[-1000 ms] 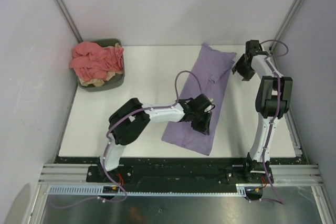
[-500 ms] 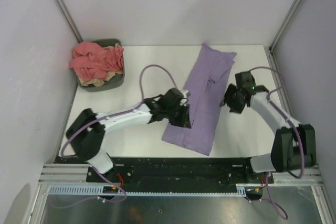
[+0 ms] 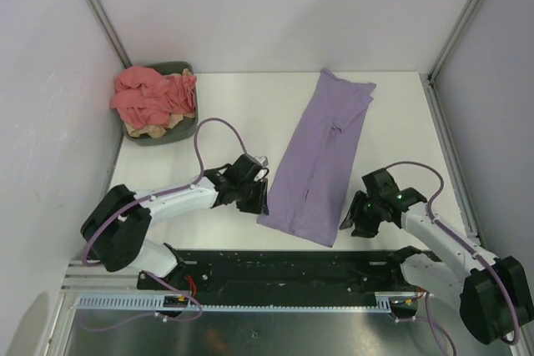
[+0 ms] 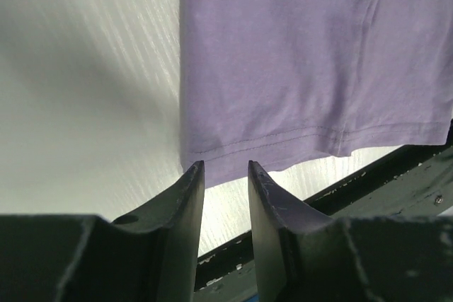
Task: Fold and stack the t-shirts
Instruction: Rotate the tshirt 75degrees
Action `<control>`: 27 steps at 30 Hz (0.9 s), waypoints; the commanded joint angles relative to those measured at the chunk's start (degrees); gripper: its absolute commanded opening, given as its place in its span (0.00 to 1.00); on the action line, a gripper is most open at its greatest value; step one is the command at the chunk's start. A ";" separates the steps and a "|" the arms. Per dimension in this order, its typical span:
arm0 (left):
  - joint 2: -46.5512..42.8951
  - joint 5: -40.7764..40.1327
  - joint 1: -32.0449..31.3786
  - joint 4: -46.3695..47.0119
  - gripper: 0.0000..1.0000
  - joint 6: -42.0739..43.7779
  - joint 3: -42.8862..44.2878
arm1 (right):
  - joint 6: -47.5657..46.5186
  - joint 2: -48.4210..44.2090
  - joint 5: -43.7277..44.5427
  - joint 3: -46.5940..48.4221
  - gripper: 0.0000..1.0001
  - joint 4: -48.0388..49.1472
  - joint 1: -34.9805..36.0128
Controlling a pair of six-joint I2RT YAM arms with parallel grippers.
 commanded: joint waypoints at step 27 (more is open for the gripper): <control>-2.29 -2.21 1.79 0.72 0.42 4.29 -2.07 | 15.66 0.62 -2.48 -9.49 0.39 11.62 12.18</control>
